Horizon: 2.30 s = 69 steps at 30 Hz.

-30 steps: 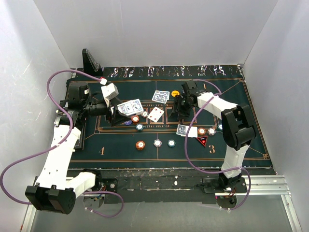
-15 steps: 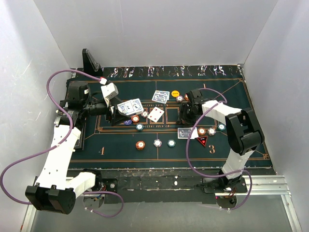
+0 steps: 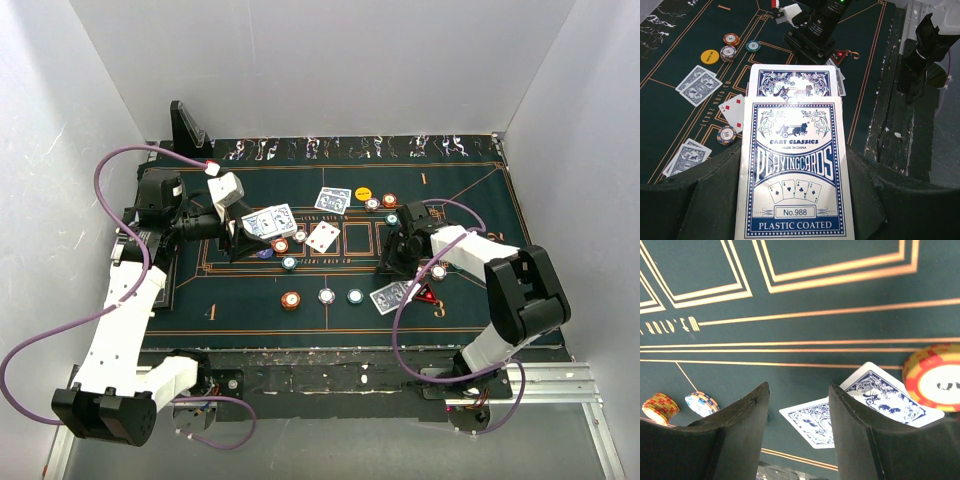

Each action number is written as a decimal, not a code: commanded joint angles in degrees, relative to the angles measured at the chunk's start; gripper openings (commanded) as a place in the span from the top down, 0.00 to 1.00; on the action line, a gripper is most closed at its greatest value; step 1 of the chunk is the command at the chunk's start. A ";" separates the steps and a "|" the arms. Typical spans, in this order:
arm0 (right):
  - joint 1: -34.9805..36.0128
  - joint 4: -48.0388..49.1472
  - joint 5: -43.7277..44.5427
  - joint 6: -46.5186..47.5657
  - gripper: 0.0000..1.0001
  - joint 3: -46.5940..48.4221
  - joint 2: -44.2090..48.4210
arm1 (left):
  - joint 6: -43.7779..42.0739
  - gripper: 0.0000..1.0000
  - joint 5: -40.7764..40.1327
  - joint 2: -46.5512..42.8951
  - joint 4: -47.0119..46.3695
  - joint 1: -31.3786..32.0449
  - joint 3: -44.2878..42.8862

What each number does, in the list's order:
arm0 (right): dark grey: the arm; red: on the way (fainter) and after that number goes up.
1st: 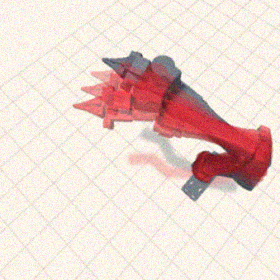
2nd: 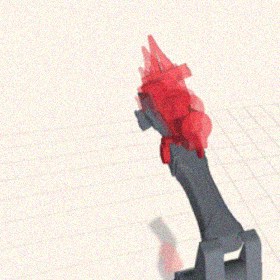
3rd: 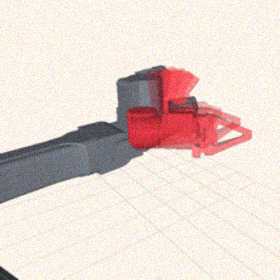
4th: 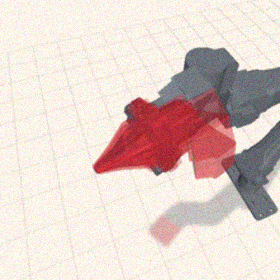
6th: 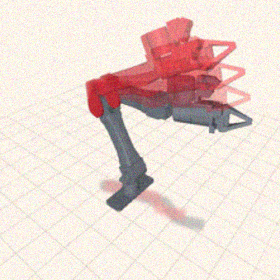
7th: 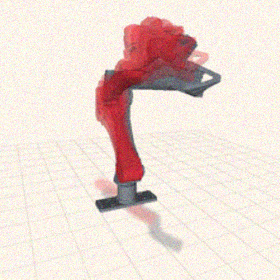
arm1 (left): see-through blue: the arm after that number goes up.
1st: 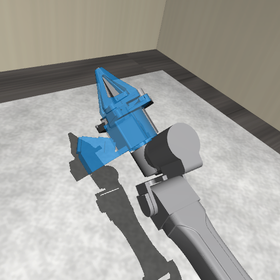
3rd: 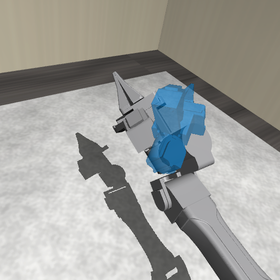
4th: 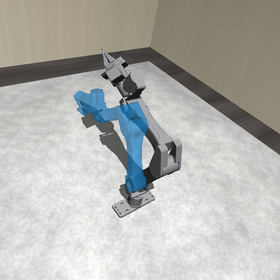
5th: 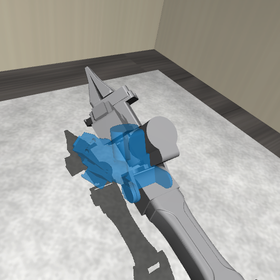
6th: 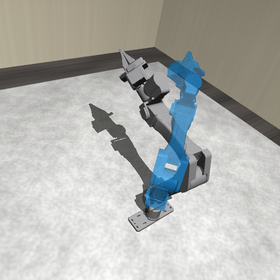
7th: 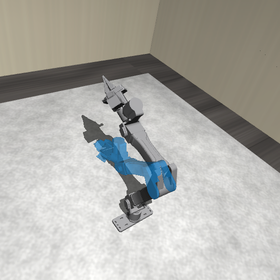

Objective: Distribute texas hold em gaming equipment

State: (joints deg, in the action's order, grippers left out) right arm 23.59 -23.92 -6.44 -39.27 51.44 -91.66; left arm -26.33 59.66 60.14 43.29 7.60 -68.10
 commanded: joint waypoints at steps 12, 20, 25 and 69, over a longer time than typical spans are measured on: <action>0.66 -10.53 -14.98 -2.65 0.22 19.55 13.35 | -1.88 1.00 3.97 -0.11 -0.92 0.23 1.82; 7.07 -0.35 -29.24 -11.97 0.13 30.64 8.43 | -3.47 1.00 5.82 -3.27 -2.59 0.58 5.69; 12.17 4.66 -32.67 -14.08 0.12 32.32 5.44 | -4.17 1.00 6.87 -5.38 -3.47 0.49 7.27; 21.67 20.32 -33.55 -23.75 0.07 28.63 0.95 | -11.72 1.00 -6.04 8.41 7.16 7.96 -6.25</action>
State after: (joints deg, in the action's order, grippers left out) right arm 45.08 -7.84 -38.63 -61.63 80.66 -92.01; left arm -34.61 56.07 66.87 47.05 15.14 -70.02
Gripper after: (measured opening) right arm 0.929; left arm 0.650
